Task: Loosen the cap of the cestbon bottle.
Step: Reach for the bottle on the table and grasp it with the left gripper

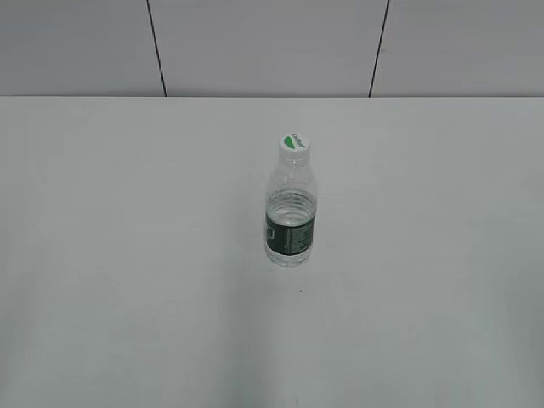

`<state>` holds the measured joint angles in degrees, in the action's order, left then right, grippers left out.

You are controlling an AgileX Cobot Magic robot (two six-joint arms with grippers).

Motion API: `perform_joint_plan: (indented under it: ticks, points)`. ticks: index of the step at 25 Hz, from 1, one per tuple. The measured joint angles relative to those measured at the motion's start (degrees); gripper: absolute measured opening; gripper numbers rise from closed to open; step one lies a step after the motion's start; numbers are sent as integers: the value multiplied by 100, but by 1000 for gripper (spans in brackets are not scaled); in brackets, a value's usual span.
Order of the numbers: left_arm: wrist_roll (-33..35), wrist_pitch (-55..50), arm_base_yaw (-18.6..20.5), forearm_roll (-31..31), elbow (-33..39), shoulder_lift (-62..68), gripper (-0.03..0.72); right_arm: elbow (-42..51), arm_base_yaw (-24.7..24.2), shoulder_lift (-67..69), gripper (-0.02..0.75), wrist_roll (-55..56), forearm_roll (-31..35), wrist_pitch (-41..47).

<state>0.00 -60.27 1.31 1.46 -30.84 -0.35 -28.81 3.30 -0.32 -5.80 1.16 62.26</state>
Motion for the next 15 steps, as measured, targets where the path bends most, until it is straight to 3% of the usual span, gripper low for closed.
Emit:
perform_joint_plan:
  ticks: [15]
  points:
    - [0, 0, 0, 0, 0, 0, 520, 0, 0, 0, 590, 0, 0, 0]
